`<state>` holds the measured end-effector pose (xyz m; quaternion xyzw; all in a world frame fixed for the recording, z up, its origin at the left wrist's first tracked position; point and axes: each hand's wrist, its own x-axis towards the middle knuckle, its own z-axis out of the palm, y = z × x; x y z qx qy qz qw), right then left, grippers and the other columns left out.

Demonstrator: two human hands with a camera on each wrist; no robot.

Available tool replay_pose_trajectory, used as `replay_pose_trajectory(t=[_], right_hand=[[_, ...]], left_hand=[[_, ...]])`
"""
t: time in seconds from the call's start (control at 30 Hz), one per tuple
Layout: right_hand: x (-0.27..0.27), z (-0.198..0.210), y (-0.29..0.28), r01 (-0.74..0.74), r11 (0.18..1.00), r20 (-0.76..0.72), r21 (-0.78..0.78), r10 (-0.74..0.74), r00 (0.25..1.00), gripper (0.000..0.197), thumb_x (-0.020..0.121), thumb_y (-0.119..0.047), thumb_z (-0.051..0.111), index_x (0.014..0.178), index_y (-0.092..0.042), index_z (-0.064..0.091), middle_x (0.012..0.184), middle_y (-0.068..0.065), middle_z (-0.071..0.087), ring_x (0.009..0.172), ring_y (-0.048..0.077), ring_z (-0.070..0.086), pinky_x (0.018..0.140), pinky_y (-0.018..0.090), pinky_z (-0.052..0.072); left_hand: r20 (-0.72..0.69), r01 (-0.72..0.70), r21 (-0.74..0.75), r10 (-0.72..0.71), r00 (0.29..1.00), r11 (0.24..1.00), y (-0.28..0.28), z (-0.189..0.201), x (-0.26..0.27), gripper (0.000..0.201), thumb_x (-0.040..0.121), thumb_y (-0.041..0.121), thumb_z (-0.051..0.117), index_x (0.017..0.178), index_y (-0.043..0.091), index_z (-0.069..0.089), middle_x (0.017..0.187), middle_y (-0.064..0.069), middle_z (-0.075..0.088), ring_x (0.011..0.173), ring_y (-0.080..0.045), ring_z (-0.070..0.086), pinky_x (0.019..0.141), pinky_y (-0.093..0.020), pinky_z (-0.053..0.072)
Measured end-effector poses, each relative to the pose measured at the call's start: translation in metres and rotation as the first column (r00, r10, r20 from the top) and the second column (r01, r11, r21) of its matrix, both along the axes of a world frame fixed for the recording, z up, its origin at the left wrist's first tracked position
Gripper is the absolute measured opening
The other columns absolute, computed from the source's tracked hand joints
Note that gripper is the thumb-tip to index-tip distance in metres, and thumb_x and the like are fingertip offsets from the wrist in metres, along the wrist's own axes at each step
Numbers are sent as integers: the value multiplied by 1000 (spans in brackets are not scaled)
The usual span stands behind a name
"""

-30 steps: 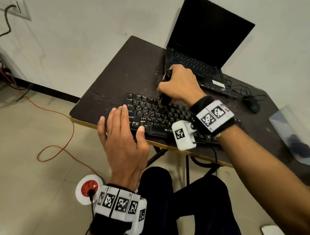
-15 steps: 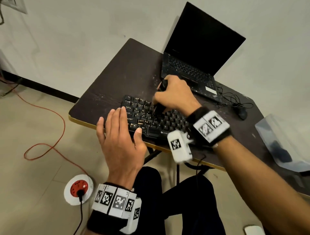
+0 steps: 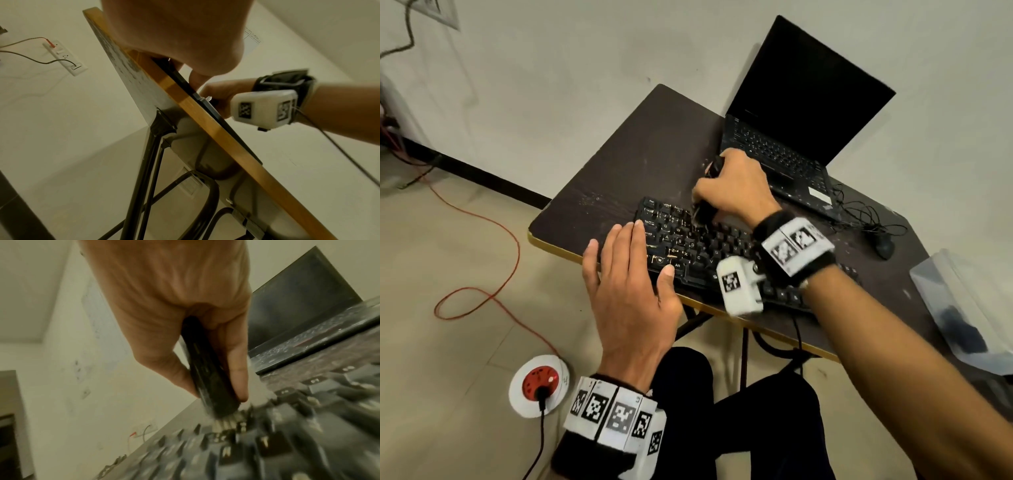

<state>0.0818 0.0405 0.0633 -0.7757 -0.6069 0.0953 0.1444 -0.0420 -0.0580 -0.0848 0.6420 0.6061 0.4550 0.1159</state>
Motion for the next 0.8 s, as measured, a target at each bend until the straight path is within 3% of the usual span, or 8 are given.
replay_pose_trajectory(t=[0.1,0.2,0.27,0.37,0.53,0.6,0.7,0.8], right_hand=[[-2,3,1,-15,1000,19,-8,15,1000,33,80,-30,77,104,-10,65,105,8,73,100,31,70,78,34,53],[5,-9,-31,-83,995,-33,-63,81,996,34,75,-29,78,102,-16,64,99,7,75,89,33,75,82,47,64],[2,-5,-23,-55,998,-41,-29,53,998,31,77,-28,78,101,-13,65,101,7,74,95,32,73,83,41,61],[0,4,4,39,999,-10,13,-39,999,32,85,-30,76,105,-9,64,108,8,69,108,33,67,78,31,45],[11,-6,-42,-81,990,-27,-120,78,997,34,71,-32,81,97,-20,64,97,6,76,87,32,75,78,45,65],[8,-3,-37,-68,994,-36,-81,65,997,32,74,-32,81,97,-17,65,97,5,75,90,31,73,78,41,61],[2,5,-7,19,1000,1,12,-19,1000,31,82,-32,78,98,-10,62,96,5,67,101,32,66,74,31,43],[3,1,-24,-51,999,31,-2,51,998,31,80,-31,79,100,-14,62,99,3,70,98,29,66,73,30,43]], left_hand=[[-4,1,-7,-1,1000,1000,1,-1,0,70,92,38,47,153,2,44,155,-12,51,150,-28,38,128,-52,14],[-5,2,-15,-2,1000,1000,1,0,1,71,91,36,50,153,3,44,155,-12,51,151,-27,38,128,-51,14],[-3,-6,-8,6,1000,1000,1,0,0,71,91,36,50,153,3,45,155,-12,51,151,-27,38,129,-51,14],[-3,1,6,-1,1000,1000,0,-1,0,69,93,36,48,153,2,45,155,-12,51,151,-27,38,128,-51,15],[-2,-2,-15,2,1000,1000,1,1,1,71,91,38,48,153,4,45,155,-11,51,151,-26,38,128,-51,15],[-1,-5,-9,5,1000,1000,1,0,1,71,92,38,46,153,4,44,155,-11,50,151,-26,38,129,-50,14],[-1,0,0,0,1000,1000,0,-1,1,69,93,37,47,154,3,44,156,-11,50,151,-26,38,129,-50,13],[-1,-1,-7,1,1000,1000,0,0,1,70,93,37,48,154,3,44,156,-11,50,152,-26,37,129,-50,13]])
